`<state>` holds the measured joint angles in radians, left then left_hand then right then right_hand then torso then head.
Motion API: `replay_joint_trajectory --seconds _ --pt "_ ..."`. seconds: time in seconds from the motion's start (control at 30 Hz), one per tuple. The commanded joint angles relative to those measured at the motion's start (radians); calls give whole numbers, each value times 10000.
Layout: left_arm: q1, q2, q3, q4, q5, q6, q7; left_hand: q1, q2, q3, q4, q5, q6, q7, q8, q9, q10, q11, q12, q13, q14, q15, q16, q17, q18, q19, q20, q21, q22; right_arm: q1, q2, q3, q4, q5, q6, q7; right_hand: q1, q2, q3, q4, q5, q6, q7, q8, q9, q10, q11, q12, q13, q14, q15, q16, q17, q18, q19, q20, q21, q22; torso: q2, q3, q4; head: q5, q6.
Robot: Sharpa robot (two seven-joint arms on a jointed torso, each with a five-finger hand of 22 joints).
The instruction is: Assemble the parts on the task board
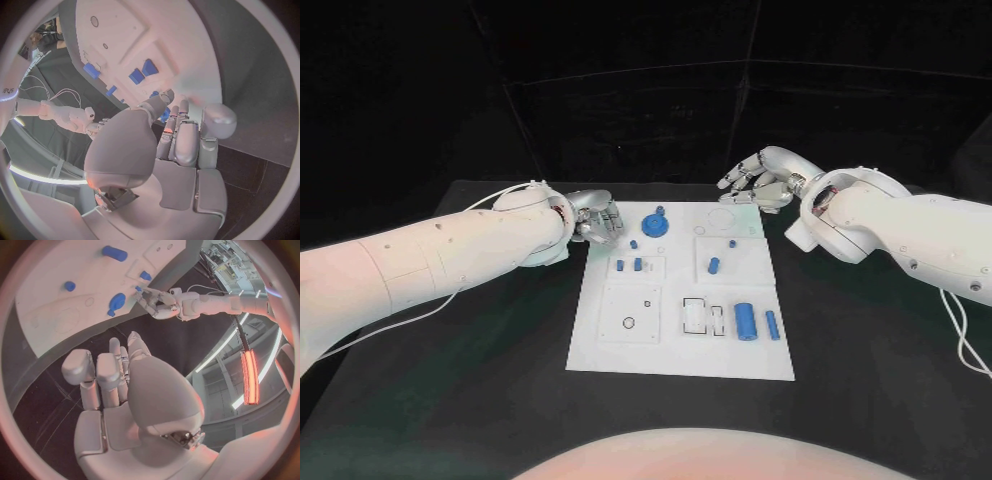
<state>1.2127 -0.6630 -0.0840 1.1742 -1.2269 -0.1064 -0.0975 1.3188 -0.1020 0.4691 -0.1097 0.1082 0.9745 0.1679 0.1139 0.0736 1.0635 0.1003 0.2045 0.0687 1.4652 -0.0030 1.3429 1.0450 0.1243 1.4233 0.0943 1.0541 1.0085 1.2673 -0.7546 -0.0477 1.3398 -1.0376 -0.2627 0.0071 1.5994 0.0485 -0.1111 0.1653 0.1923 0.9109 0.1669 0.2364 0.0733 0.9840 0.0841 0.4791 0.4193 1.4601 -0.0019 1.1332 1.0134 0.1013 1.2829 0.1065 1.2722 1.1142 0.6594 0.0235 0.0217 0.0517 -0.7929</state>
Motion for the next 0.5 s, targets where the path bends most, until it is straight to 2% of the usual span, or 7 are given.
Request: replay_joint_trajectory --seconds 0.03,0.1,0.2,0.3,0.37,0.43,0.5 --pt "25 -215 22 34 1588 -1638 652 122 53 126 -18 13 230 19 134 32 180 -18 130 35 94 78 -3 -32 -37 -73 51 -113 -103 -30 -38 4 -3 -2555 395 -795 386 9 231 -228 -26 441 -34 73 -21 331 -115 -703 -659 169 -34 205 214 -41 206 -55 214 296 9 2 -33 -150 68" --pt "29 -365 24 59 2899 -2024 1367 125 94 167 -16 9 406 31 236 60 315 -34 207 54 94 72 10 -12 -6 -112 52 -229 -220 -76 -69 4 10 -3238 384 -976 501 1 421 -281 -2 652 -142 14 -51 563 -117 -1171 -1065 198 -43 285 298 -72 280 -64 308 424 14 4 -28 -267 101" --pt "31 -590 23 298 6365 -2584 3420 145 297 275 27 10 711 -31 429 105 611 -114 379 104 -91 23 -303 -700 105 -315 31 -717 -706 -183 -111 3 45 -4339 389 -1356 389 -165 622 -221 -87 860 -188 -216 -86 866 -94 -1857 -1671 210 -49 348 354 -97 326 -61 390 538 12 8 -18 -418 130" --pt "30 -672 22 564 9059 -2699 4870 90 344 275 67 7 734 -44 465 94 635 -131 408 112 -263 10 -548 -1198 173 -492 17 -1085 -1056 -338 -138 3 77 -4986 435 -1602 293 -275 644 -166 -225 833 -160 -349 -92 828 -47 -2071 -1870 211 -16 360 360 -103 333 -35 405 561 13 -38 26 -579 158" --pt "29 -701 21 700 10130 -2635 5409 33 343 246 98 3 708 -38 469 78 608 -129 405 106 -402 20 -714 -1509 231 -654 20 -1416 -1367 -411 -133 3 86 -5254 490 -1695 241 -337 657 -133 -276 790 -135 -443 -96 785 -12 -2202 -1993 206 10 348 340 -106 333 -12 410 569 11 -47 24 -624 166" --pt "27 -741 20 869 11037 -2464 5875 -100 331 156 183 -3 647 -15 460 50 551 -105 391 95 -729 56 -1096 -2196 363 -1025 45 -2174 -2088 -506 -125 2 116 -5501 561 -1770 171 -413 660 -90 -330 737 -102 -549 -97 754 29 -2326 -2123 198 42 336 319 -104 321 18 402 559 23 -15 -19 -621 185" --pt "23 -786 17 1023 11537 -2286 6157 -249 301 19 285 -14 564 22 438 21 479 -66 375 82 -1018 97 -1409 -2744 467 -1358 79 -2814 -2681 -586 -111 2 151 -5682 621 -1801 108 -498 657 -55 -368 662 -70 -667 -99 700 71 -2453 -2257 189 77 315 287 -98 300 51 385 536 24 -5 -27 -641 192"
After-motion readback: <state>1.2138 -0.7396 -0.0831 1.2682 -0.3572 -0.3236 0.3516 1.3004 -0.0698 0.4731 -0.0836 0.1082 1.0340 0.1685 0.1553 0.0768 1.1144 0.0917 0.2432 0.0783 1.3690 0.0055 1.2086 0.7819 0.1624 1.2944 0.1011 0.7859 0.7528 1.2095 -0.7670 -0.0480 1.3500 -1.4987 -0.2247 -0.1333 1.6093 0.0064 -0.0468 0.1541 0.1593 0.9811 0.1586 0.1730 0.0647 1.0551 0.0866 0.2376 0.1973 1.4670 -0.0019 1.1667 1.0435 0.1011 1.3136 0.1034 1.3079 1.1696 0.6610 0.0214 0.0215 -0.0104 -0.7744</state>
